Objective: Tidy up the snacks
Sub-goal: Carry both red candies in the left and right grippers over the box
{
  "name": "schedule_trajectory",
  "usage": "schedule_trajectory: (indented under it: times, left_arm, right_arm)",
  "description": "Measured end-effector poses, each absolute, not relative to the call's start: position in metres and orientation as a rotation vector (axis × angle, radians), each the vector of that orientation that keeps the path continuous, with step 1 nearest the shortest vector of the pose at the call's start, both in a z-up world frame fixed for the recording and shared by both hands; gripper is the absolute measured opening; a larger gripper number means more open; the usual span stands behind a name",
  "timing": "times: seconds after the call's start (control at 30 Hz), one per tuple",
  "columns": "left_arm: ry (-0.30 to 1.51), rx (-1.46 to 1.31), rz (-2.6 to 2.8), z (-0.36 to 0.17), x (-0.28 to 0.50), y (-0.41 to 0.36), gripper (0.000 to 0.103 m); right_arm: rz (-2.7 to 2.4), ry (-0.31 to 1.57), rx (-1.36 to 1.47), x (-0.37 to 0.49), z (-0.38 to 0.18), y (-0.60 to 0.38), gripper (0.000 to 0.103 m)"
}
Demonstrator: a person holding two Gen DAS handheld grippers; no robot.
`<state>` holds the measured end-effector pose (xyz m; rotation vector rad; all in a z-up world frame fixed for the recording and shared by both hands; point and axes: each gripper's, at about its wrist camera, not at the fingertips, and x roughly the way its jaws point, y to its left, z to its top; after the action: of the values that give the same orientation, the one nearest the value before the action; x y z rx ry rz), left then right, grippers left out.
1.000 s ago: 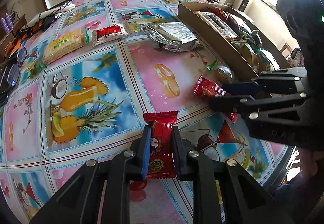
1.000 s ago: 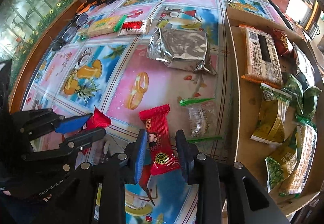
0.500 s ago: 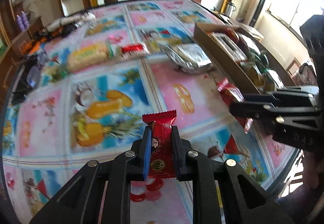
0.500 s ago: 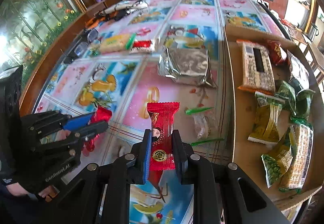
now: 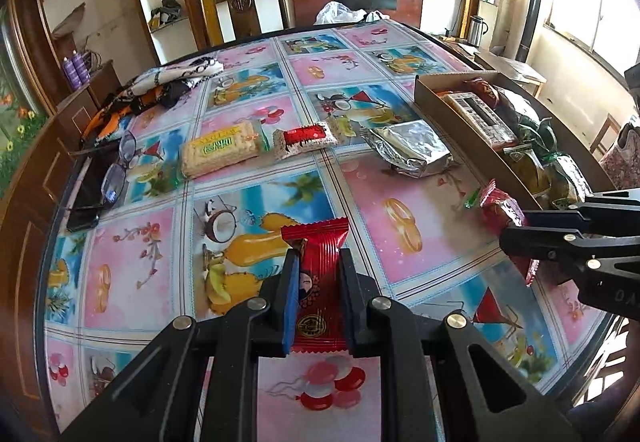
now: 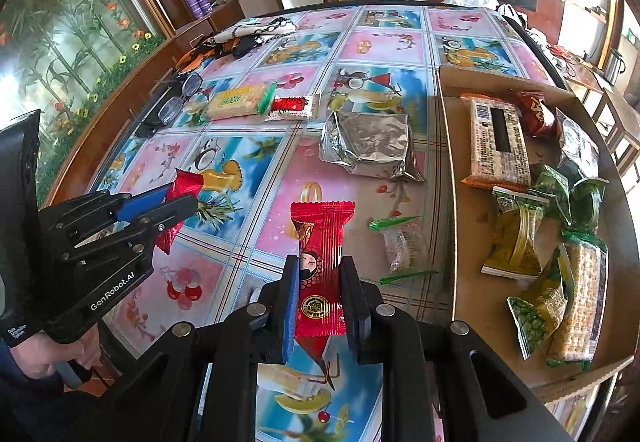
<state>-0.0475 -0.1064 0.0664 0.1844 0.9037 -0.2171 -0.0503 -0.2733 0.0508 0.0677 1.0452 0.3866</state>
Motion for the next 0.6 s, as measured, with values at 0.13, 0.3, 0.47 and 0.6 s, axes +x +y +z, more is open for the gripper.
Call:
schedule_trajectory:
  times: [0.13, 0.3, 0.47, 0.6]
  left_arm:
    - [0.898, 0.201, -0.221, 0.0664, -0.0480, -0.1083, 0.017]
    - [0.892, 0.218, -0.220, 0.0668, -0.0498, -0.1094, 0.017]
    - [0.885, 0.229, -0.217, 0.0678, -0.0508, -0.1095, 0.017]
    - [0.880, 0.237, -0.213, 0.0681, -0.0509, -0.1111, 0.017]
  right_arm:
    - [0.383, 1.040, 0.071, -0.0525, 0.0519, -0.2738, 0.021]
    - [0.375, 1.038, 0.078, -0.0546, 0.0528, -0.2753, 0.021]
    - [0.373, 1.035, 0.079, -0.0563, 0.0538, -0.2760, 0.021]
    - [0.371, 1.036, 0.077, -0.0576, 0.0546, -0.2761, 0.021]
